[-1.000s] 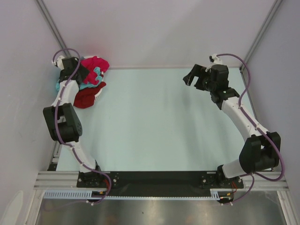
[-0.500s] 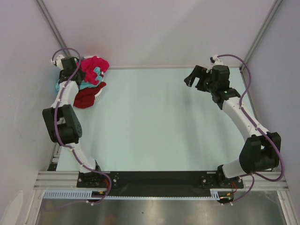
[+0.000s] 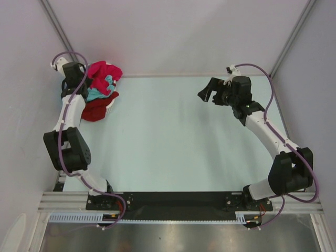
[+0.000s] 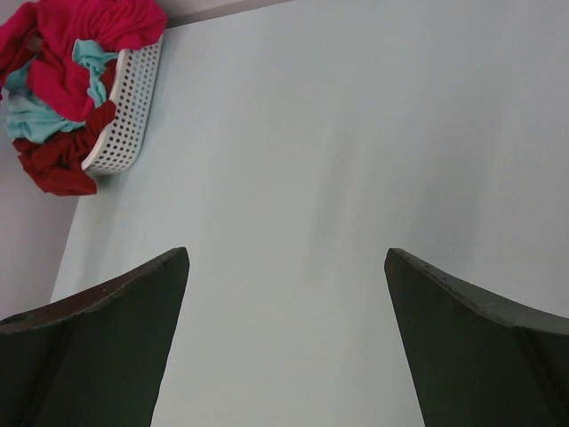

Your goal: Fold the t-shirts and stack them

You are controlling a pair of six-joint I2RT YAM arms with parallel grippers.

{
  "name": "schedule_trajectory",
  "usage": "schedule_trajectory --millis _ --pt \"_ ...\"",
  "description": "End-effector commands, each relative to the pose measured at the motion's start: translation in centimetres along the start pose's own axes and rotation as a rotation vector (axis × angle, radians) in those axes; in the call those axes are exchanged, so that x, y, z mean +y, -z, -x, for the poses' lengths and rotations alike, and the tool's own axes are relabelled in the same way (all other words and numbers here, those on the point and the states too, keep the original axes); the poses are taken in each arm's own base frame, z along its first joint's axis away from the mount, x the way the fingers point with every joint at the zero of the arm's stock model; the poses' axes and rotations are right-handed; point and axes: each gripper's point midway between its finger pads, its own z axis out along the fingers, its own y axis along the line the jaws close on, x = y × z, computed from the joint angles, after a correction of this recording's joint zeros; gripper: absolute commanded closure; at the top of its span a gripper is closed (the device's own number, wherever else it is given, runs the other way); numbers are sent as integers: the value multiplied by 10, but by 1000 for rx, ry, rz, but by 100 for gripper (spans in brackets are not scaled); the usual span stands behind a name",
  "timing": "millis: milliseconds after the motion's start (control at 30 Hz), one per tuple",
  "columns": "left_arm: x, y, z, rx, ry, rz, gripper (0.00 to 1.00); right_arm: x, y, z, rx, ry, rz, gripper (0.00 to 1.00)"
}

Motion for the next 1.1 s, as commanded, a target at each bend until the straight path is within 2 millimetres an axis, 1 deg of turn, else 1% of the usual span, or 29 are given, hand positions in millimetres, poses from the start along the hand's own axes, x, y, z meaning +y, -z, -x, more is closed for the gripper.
schedule_trajectory --millis 0,167,200,300,333,367,400,433,467,633,767,800,867,933,1000,1033,1067 --pt "-6 17 31 -91 -18 -31 100 25 9 20 -67 34 67 0" --pt "0 14 25 -80 -24 -9 100 18 13 15 -54 29 31 0" --pt "4 9 18 -67 -27 2 100 17 15 14 -54 27 26 0" --pt "9 -1 8 -47 -24 23 100 15 18 12 -50 33 17 0" --pt "9 -1 2 -17 -29 20 100 16 19 14 -52 40 19 0" --pt "6 2 3 -22 -28 8 100 16 20 13 -48 49 17 0" --pt "11 3 -5 -17 -27 15 100 14 21 12 -48 48 8 0" --pt "7 9 5 -55 -13 -3 100 13 22 13 -55 45 0 0" --pt "11 9 3 -59 -5 10 100 11 22 12 -57 41 -2 0" --pt "13 13 6 -64 -17 26 100 16 18 9 -39 34 21 0" --pt "10 25 13 -89 -2 5 100 14 18 7 -37 34 17 0" --pt "9 31 17 -101 1 -4 100 14 18 6 -36 32 16 0" --pt "7 36 23 -118 7 -11 100 14 20 6 -34 37 19 0" --pt "2 48 33 -140 13 -32 100 13 20 3 -30 34 17 0" --pt "-2 59 42 -162 16 -48 100 15 22 4 -44 32 26 0" --pt "-6 72 54 -192 22 -65 100 14 22 1 -40 30 30 0" --pt "-8 79 59 -206 24 -70 100 14 22 2 -44 27 33 0"
